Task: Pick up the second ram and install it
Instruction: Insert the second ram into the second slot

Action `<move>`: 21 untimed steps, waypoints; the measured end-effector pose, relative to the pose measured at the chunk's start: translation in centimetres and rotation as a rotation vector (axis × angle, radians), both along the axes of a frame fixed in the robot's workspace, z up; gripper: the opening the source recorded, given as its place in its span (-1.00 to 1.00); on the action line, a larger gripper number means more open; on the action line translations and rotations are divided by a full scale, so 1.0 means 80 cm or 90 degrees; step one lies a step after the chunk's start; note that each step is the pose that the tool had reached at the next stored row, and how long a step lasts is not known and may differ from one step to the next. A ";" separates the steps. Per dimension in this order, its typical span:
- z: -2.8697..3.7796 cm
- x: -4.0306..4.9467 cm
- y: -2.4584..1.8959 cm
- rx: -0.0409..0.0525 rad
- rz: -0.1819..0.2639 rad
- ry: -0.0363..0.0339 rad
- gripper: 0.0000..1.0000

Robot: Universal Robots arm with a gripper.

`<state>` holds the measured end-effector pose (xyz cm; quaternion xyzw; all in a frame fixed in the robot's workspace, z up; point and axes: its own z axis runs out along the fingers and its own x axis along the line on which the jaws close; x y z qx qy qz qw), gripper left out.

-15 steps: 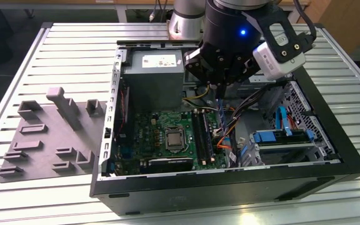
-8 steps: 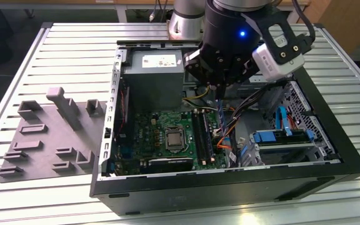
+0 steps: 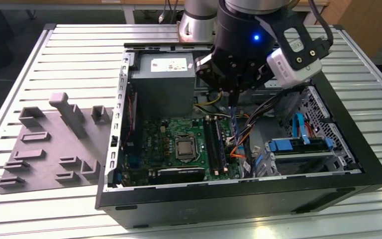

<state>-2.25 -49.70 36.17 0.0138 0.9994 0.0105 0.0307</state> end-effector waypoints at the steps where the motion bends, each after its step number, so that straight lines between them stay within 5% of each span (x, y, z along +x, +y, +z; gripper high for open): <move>1: -0.0003 0.000 0.0000 0.0000 0.000 0.0000 -0.76; 21: -0.0075 -0.001 0.0000 0.0000 0.000 -0.0001 -0.76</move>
